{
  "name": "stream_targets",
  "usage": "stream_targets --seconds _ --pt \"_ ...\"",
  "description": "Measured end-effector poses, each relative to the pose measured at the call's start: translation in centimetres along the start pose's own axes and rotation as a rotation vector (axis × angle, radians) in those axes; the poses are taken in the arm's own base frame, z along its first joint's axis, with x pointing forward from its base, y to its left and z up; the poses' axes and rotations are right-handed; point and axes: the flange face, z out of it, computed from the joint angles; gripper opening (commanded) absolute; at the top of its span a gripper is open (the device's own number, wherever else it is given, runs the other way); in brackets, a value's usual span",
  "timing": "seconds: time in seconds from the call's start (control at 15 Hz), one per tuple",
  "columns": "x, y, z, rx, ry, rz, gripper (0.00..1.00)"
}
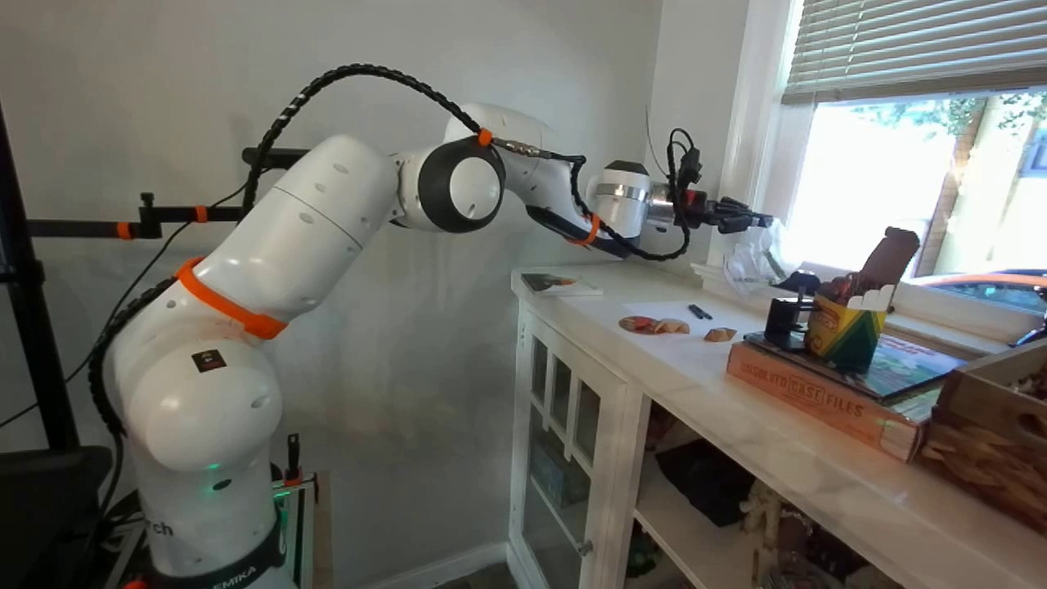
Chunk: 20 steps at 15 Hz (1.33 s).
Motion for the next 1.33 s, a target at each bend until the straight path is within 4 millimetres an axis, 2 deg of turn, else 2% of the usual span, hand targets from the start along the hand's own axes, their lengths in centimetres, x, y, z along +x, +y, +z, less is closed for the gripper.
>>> stream_targets --seconds 0.8,1.33 --pt "-0.7 0.2 -0.8 0.040 -0.201 -0.217 0.00" --pt "0.9 0.4 -1.7 0.058 -0.050 -0.326 0.00"
